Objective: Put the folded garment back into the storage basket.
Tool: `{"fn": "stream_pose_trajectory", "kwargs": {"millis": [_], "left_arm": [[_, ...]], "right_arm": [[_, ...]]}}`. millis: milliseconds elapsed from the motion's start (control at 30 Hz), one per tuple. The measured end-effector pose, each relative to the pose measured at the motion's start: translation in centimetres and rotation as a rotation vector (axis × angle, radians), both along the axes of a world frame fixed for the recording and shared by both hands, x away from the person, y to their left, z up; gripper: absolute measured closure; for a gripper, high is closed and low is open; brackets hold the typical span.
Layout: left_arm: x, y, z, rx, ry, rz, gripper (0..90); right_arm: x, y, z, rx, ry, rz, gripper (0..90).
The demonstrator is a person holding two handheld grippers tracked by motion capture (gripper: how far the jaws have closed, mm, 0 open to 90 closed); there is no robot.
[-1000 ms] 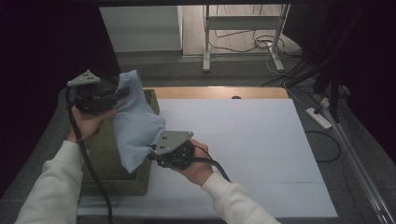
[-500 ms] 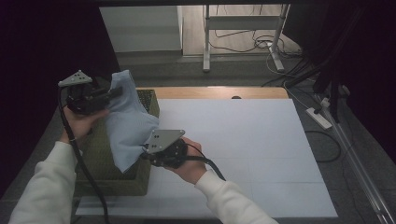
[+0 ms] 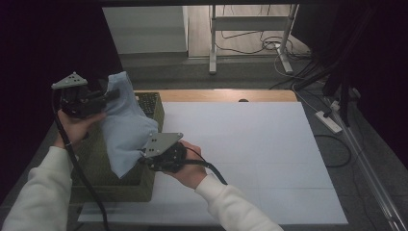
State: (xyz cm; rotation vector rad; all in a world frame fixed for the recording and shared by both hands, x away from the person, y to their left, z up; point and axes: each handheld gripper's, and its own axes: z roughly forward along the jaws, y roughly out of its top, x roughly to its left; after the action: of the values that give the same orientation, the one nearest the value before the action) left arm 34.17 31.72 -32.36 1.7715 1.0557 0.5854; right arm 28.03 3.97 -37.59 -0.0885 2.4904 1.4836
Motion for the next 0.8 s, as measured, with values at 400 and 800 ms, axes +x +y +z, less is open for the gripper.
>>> {"fn": "stream_pose_trajectory", "kwargs": {"millis": [400, 800], "left_arm": [[-0.4, 1.0, 0.3, 0.002, -0.003, 0.016, 78.8], [-0.7, 2.0, 0.4, 0.005, -0.004, 0.032, 78.8]], "right_arm": [[-0.1, 1.2, 0.2, -0.004, -0.002, 0.017, 77.3], [-0.2, 2.3, 0.2, -0.001, 0.000, 0.029, 77.3]]}}
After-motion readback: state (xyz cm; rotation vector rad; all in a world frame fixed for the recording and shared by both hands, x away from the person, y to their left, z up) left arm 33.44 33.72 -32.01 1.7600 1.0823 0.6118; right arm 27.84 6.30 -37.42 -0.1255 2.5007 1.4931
